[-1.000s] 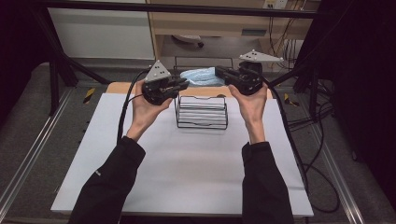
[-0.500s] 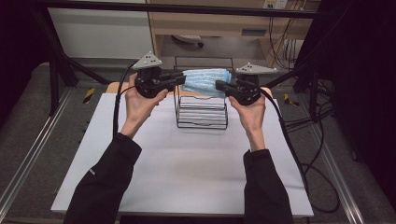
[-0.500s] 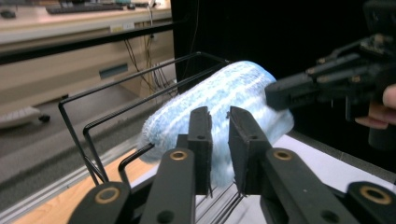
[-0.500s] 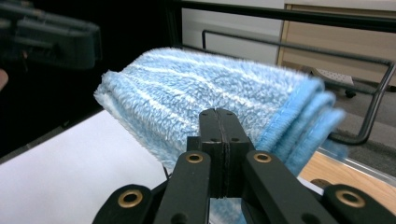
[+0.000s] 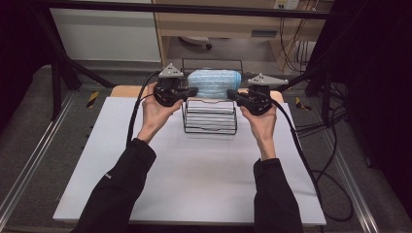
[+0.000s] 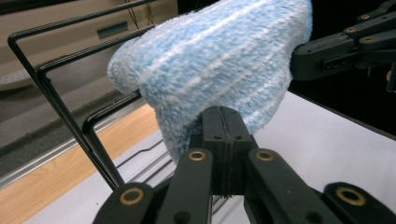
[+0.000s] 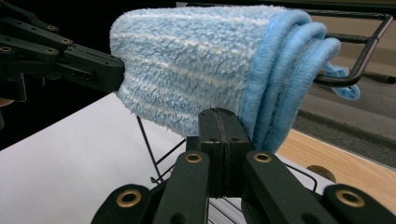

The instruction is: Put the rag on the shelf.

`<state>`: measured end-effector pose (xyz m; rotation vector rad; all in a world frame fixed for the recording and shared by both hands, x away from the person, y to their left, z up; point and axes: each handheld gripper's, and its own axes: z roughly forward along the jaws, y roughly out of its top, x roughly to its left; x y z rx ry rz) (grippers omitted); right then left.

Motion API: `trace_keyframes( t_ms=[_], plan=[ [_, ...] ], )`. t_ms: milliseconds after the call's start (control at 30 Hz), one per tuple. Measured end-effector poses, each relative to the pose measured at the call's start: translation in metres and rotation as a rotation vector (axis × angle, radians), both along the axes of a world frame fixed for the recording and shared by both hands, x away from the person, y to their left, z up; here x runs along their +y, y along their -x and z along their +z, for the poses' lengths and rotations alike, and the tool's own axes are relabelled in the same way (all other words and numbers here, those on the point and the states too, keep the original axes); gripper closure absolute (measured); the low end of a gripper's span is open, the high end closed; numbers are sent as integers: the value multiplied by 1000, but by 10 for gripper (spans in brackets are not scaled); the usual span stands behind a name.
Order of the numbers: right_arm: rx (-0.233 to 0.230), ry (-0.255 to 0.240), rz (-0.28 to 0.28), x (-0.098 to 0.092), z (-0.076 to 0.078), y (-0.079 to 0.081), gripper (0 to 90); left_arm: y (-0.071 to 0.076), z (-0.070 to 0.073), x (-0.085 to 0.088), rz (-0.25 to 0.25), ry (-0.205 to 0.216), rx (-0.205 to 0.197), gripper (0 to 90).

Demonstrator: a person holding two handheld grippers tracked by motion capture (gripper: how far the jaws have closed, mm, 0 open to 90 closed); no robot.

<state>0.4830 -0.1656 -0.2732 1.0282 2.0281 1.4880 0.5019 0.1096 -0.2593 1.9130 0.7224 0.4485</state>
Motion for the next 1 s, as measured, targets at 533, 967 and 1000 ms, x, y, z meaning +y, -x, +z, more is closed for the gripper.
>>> trace_keyframes(
  t_ms=[533, 967, 1000],
  plan=[
    [-34, 0, -14, 1, -2, 2, 849, 5, 0, 6, 1, 37, -14, 852],
    [-48, -20, 7, -3, 20, 16, 667, 23, 20, 18, 12, 24, -26, 622],
    [-49, -18, 7, -3, 22, 17, 646, 23, 20, 19, 14, 19, -25, 593]
  ],
)
